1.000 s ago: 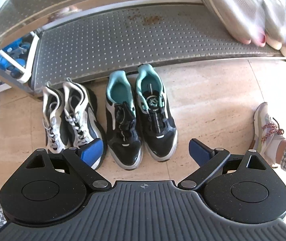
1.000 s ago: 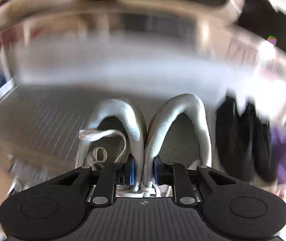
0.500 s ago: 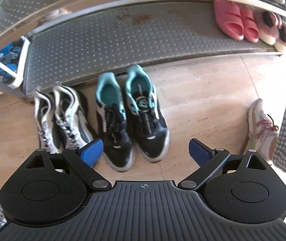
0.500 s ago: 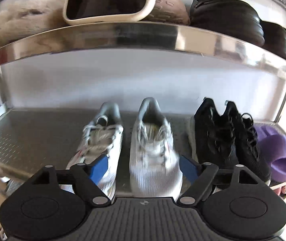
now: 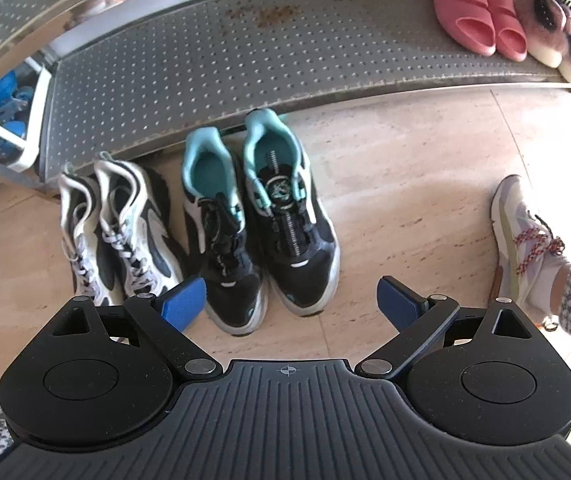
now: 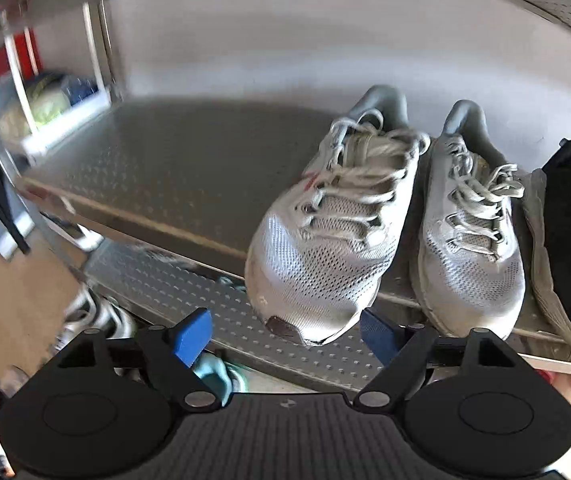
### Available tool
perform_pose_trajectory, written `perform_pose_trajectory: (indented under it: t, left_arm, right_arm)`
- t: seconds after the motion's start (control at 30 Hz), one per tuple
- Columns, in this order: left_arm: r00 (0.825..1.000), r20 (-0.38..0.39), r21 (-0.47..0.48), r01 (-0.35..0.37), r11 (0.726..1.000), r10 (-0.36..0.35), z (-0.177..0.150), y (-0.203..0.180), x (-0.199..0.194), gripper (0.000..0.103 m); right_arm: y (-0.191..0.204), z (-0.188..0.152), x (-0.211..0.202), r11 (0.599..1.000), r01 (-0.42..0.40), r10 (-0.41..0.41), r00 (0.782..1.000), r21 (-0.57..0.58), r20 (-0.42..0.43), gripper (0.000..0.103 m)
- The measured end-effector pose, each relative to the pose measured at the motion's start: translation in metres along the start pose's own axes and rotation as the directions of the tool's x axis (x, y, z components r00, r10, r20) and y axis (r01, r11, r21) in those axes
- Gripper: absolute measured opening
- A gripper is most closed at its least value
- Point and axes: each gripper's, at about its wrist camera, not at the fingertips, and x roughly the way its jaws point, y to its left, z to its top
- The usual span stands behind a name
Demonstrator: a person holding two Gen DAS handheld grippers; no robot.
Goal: Organize scattered shoes
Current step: 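Carry the white-grey sneakers onto the shelf beside the black sneakers, then regrasp the white-grey sneakers with the right tool and push them deeper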
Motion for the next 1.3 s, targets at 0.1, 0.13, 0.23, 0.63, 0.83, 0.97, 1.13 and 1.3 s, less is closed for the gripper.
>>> perform_pose_trajectory:
  t: [0.1, 0.13, 0.23, 0.63, 0.83, 0.97, 1.13, 1.3]
  left_arm:
    - [1.000, -0.006, 0.022, 0.006, 1.000, -0.006, 0.000, -0.007, 0.002, 0.096]
    - [1.000, -0.009, 0.027, 0.006, 1.000, -0.006, 0.000, -0.009, 0.003, 0.096]
    - [1.000, -0.015, 0.031, 0.000, 1.000, 0.000, -0.002, -0.010, 0.005, 0.096]
    - [1.000, -0.028, -0.005, 0.001, 1.000, -0.001, -0.003, -0.004, 0.008, 0.096]
    - [0.999, -0.041, 0.003, 0.003, 1.000, -0.003, 0.001, -0.007, 0.013, 0.096]
    - [0.999, -0.051, -0.005, 0.000, 1.000, 0.000, 0.004, -0.007, 0.017, 0.096]
    - [0.998, -0.060, -0.004, 0.002, 1.000, -0.002, 0.006, -0.007, 0.021, 0.096]
    - [0.998, -0.069, -0.002, -0.001, 1.000, 0.001, 0.006, -0.008, 0.024, 0.096]
  right_arm:
    - [-0.007, 0.007, 0.006, 0.998, 0.034, -0.034, 0.999, 0.058, 0.001, 0.064]
    - [-0.010, 0.011, 0.007, 0.996, 0.041, -0.042, 0.999, 0.084, 0.011, 0.062]
    - [-0.018, 0.016, 0.010, 0.991, 0.093, -0.096, 0.995, 0.100, 0.024, 0.058]
    - [-0.044, 0.024, -0.041, 0.981, 0.129, -0.168, 0.935, 0.142, 0.313, 0.066]
    - [-0.080, 0.036, -0.011, 0.957, 0.104, -0.196, 0.922, 0.272, 0.335, 0.066]
    - [-0.083, 0.046, 0.004, 0.966, 0.106, -0.186, 0.918, 0.235, 0.351, 0.066]
    - [-0.082, 0.045, 0.041, 0.976, 0.117, -0.166, 0.947, 0.186, 0.275, 0.066]
    - [-0.062, 0.052, 0.049, 0.970, 0.212, -0.235, 0.943, 0.118, 0.235, 0.041]
